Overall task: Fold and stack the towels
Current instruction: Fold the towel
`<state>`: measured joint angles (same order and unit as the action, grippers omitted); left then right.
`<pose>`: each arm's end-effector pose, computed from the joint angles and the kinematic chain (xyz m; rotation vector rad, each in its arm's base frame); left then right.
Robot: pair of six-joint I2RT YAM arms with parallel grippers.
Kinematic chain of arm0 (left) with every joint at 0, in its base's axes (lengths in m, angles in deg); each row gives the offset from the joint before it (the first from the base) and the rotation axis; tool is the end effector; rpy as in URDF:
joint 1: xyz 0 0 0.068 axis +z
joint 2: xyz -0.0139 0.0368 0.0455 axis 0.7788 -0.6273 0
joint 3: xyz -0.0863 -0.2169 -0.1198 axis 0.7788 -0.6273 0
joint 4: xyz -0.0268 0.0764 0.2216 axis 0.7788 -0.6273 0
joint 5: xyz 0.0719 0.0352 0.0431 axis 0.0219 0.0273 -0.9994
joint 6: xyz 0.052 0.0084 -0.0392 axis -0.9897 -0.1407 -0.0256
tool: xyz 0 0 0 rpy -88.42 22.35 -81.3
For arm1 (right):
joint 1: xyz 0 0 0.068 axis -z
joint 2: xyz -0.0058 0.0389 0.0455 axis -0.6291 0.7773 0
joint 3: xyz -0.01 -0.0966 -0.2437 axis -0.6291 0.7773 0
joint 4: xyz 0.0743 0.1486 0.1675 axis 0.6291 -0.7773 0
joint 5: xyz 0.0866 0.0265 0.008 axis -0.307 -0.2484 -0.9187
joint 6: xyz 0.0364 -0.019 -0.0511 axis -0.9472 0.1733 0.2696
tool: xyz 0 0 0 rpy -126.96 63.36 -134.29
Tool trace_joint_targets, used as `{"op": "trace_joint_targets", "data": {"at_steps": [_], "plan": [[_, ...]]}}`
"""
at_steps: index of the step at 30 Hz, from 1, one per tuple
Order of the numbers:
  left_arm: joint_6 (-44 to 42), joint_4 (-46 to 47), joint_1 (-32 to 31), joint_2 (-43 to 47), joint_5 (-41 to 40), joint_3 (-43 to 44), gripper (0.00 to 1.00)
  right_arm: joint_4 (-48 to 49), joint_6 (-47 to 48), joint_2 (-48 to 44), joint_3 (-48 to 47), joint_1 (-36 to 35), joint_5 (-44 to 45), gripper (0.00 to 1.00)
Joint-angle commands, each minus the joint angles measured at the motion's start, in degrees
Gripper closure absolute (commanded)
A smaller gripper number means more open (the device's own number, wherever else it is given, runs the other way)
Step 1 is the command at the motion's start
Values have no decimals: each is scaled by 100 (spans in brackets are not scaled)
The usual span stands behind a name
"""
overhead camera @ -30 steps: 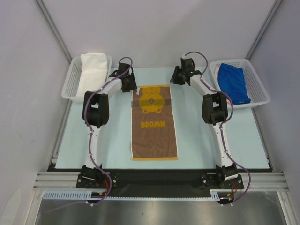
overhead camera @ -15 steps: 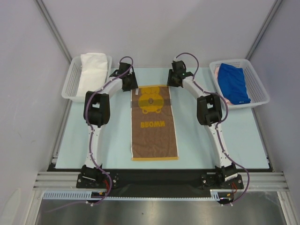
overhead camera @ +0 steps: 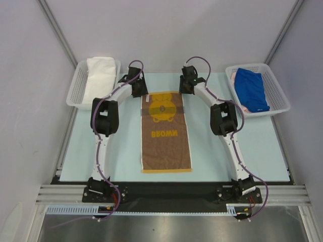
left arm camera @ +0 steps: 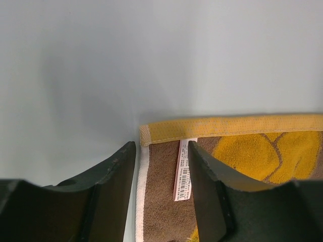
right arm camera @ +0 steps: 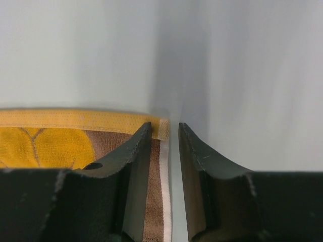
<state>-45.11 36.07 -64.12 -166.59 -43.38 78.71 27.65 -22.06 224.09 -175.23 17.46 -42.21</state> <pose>0.5002 -0.1149 0.1513 -0.2370 2.4484 -0.2776 0.5168 0.1992 0.1493 -0.0388 2.3559 0.2398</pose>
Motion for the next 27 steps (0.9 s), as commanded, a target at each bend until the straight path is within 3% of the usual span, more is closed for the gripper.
{"op": "trace_joint_targets", "data": {"at_steps": [1, 8, 11, 15, 20, 27], "plan": [[-61, 3, 32, -105, -10, 73, 49, -152, 174, 102, -201, -107, 151, 67], [-17, 161, 40, -61, 165, 11, 68, -108, 165, 94, -105, -133, 133, 78], [1, 327, 40, -17, 271, -6, 80, -56, 174, 41, -96, -107, 133, 90], [-8, 827, 40, 176, 542, -260, 94, 225, 192, -117, 44, -19, 142, 95], [79, 2198, 102, 729, 877, -981, 96, 962, 341, -600, 536, 86, 247, 99], [404, 3175, 304, 940, 1352, -886, 97, 1447, 403, -987, 537, 367, 230, 100]]}}
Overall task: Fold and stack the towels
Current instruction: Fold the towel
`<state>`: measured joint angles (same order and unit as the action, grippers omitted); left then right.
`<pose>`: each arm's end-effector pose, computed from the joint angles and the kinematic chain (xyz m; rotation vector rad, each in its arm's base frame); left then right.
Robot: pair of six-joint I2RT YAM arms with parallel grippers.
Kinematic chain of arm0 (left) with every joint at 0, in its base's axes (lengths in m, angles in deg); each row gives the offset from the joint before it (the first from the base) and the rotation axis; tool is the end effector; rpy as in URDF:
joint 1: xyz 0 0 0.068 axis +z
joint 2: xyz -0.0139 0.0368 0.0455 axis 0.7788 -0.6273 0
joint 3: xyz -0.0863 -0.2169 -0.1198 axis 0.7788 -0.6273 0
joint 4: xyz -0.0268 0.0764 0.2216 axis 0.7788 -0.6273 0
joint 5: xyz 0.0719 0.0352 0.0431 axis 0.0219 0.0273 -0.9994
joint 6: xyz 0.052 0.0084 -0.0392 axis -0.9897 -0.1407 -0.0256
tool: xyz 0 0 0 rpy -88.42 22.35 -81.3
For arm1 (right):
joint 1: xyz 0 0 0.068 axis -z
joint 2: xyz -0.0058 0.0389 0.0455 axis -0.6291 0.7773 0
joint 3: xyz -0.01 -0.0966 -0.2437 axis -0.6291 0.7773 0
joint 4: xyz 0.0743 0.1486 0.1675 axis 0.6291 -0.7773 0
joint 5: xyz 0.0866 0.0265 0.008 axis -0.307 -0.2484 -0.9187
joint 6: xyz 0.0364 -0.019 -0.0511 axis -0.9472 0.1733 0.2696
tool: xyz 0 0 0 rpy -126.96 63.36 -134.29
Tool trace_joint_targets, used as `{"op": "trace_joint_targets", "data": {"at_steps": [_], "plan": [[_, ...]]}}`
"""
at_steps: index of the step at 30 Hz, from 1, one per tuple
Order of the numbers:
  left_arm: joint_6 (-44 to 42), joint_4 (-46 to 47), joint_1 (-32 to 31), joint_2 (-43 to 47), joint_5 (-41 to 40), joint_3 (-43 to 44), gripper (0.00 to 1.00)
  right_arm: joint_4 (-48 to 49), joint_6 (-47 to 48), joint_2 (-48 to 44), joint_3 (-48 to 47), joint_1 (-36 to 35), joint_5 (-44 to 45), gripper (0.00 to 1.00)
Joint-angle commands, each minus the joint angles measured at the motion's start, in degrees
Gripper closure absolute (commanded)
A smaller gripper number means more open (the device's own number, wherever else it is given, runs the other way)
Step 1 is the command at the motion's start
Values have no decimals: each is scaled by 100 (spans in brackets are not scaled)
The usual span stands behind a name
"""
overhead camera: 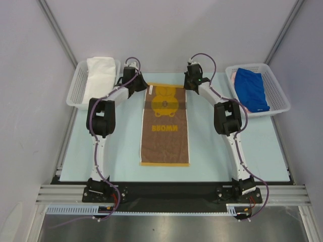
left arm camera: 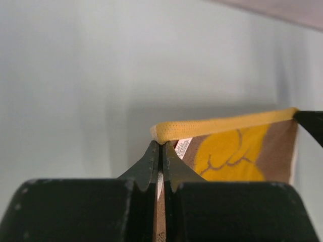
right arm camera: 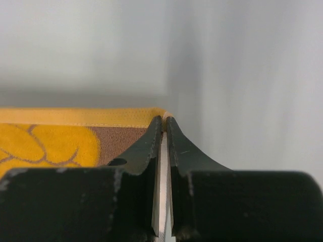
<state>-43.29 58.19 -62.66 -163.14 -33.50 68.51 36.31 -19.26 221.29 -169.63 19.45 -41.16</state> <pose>0.5070 -0.1120 0.1618 -0.1773 2.2081 -0.5471 0.5252 0.1808 0.1585 -0.0373 2.2487 0.2114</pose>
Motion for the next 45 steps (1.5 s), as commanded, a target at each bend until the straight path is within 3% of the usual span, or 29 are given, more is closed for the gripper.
{"op": "trace_joint_targets", "data": {"at_steps": [1, 10, 17, 24, 36, 45], "plan": [[250, 1120, 175, 604, 417, 170, 97, 634, 105, -751, -14, 195, 82, 100], [469, 1930, 281, 1183, 865, -330, 99, 1241, 105, -1507, 680, 283, -147, 100], [426, 1614, 316, 1412, 1129, -233, 100, 1047, 44, -1823, 689, 257, -218, 100], [434, 1702, 316, 1834, 1208, -804, 100, 1355, -79, -2412, 1673, 160, -226, 100], [900, 2133, 246, 3178, 1033, -2983, 100, 1549, -264, -3686, 3509, -191, -7, 100], [847, 1080, -176, 4549, 5, -4223, 99, 1461, -746, -5048, 5170, -499, 117, 100]]}}
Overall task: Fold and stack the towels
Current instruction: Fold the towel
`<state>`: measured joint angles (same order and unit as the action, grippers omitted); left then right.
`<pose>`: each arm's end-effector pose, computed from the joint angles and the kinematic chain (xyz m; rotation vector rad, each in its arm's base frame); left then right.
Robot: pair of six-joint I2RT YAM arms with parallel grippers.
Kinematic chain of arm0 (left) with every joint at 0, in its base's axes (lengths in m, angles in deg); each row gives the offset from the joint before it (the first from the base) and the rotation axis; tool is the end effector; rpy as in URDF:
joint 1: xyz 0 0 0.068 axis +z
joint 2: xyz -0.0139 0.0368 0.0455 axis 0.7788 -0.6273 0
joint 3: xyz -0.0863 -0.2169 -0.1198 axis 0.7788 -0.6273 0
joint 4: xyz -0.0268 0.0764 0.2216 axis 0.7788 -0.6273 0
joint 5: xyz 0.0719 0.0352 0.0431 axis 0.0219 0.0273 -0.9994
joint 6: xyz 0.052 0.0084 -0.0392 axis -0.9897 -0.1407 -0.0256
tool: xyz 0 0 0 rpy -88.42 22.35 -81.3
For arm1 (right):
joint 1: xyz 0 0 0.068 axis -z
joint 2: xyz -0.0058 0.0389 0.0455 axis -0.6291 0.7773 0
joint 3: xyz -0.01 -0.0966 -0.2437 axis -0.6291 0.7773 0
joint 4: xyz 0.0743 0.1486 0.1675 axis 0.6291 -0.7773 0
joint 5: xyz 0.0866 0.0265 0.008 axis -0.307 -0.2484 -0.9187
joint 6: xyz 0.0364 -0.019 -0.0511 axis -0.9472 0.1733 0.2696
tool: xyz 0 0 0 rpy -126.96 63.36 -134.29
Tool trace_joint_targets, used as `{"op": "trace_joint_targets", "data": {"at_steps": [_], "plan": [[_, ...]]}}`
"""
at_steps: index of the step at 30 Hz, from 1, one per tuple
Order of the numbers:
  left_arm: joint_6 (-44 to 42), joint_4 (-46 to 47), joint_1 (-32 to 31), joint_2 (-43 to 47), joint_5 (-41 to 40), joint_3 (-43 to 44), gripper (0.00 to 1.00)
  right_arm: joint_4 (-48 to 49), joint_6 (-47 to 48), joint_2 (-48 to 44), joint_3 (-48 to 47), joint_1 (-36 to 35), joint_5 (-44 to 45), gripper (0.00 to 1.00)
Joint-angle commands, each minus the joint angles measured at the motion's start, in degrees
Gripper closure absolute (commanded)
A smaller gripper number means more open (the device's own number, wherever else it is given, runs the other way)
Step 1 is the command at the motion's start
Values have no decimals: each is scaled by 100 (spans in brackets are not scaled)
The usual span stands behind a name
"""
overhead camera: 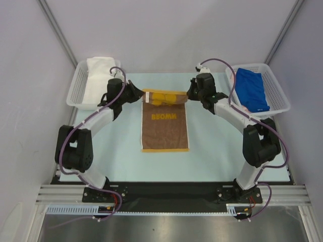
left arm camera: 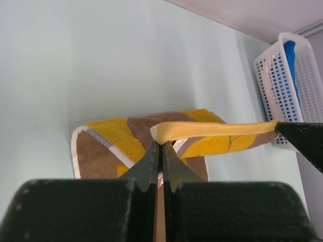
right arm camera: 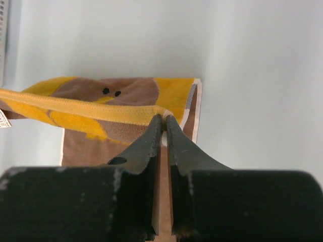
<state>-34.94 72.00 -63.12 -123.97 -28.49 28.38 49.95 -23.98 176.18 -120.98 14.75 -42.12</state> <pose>0.3660 -0.0909 0.2557 -0.2140 2.0043 -0.7697 0.3722 0.1627 0.2728 -0.0327 2.0885 0.3819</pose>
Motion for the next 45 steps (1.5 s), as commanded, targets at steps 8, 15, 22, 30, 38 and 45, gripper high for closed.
{"op": "trace_joint_targets", "data": {"at_steps": [8, 15, 22, 30, 38, 45], "plan": [[320, -830, -438, 1565, -725, -1255, 96, -236, -477, -1215, 1430, -257, 54, 100], [338, -1200, -649, 2031, -577, -1942, 92, -395, -635, -1654, 2169, -653, 19, 100], [426, -1208, -798, 2339, -435, -2522, 92, -527, -750, -1909, 2556, -969, 1, 100], [382, -1279, -851, 2515, -435, -2698, 91, -641, -864, -2111, 2714, -1093, 98, 100], [513, -1059, -913, 2576, -356, -3208, 80, -510, -1004, -2173, 3136, -1145, -130, 99], [531, -874, -921, 2918, -303, -3595, 50, -544, -1101, -2480, 3487, -1172, -604, 68]]}}
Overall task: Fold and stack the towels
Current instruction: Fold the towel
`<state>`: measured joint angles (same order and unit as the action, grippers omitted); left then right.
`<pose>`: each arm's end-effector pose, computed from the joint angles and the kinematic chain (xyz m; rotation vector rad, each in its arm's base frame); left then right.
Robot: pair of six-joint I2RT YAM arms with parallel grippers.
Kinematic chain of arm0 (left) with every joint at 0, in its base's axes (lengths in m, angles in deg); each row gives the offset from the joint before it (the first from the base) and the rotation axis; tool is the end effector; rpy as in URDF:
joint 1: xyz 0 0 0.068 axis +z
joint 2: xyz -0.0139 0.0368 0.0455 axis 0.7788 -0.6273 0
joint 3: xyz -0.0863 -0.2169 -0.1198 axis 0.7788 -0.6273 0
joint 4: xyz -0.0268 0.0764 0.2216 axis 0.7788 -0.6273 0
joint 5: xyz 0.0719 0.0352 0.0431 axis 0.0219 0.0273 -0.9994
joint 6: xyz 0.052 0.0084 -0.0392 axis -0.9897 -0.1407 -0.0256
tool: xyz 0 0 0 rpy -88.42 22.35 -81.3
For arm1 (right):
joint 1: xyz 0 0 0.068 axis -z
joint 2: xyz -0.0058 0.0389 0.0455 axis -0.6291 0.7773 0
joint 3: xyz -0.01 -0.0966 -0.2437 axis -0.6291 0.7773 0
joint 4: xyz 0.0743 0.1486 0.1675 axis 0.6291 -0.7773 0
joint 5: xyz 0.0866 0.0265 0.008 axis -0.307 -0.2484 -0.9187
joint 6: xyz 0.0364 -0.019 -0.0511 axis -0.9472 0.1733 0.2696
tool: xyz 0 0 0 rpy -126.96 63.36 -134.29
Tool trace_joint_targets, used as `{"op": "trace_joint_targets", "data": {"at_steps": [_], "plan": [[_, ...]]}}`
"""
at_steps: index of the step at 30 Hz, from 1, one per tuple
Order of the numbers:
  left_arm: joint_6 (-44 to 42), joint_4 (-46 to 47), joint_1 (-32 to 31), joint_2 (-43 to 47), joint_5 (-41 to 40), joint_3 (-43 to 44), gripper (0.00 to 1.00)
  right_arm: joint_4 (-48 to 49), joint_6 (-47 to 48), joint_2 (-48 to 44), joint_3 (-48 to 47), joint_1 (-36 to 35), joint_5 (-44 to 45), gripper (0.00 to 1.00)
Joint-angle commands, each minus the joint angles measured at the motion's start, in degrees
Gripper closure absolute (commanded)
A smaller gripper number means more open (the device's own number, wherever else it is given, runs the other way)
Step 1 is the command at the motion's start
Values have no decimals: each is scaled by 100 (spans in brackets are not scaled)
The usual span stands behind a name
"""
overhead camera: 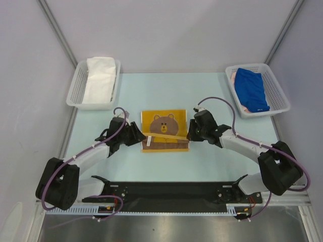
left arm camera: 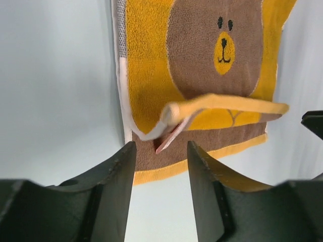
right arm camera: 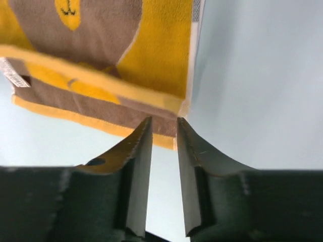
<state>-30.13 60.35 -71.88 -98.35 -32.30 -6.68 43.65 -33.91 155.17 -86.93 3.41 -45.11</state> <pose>0.2102 -0.0899 0.1683 -0.2828 2.4010 -0.7230 0.2252 0.1590 0.1920 -0.1153 2.4602 0.4774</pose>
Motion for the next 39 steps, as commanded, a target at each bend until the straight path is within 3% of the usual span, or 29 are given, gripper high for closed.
{"op": "trace_joint_targets", "data": {"at_steps": [1, 3, 4, 5, 9, 13, 17, 24, 30, 39], "plan": [[50, 273, -45, 418, 77, -115, 49, 6, -118, -467, 117, -38, -340, 64], [103, 220, -45, 506, 103, -159, 48, -91, -126, -748, 179, -29, -420, 56], [112, 185, -45, 568, 130, -168, 47, -187, -135, -828, 240, -37, -429, 42], [138, 176, -45, 603, 147, -168, 46, -231, -144, -915, 267, -29, -455, 35], [331, 9, -45, 849, 209, -230, 43, -390, -214, -1022, 320, -11, -341, 31], [883, 61, -36, 745, 113, -63, 41, -136, -311, -672, 197, 208, -393, 48], [1043, 571, -27, -122, 112, 428, 41, 58, -338, 111, -189, 332, -228, 64], [1052, 1010, -36, -1505, 218, 1176, 47, 339, -381, 806, -410, 297, -95, 68], [973, 1108, -36, -1726, 472, 1221, 48, 313, -364, 491, -208, 235, -103, 68], [947, 1398, -45, -1339, 973, 659, 51, 340, -250, 51, 196, 95, -428, 66]]}}
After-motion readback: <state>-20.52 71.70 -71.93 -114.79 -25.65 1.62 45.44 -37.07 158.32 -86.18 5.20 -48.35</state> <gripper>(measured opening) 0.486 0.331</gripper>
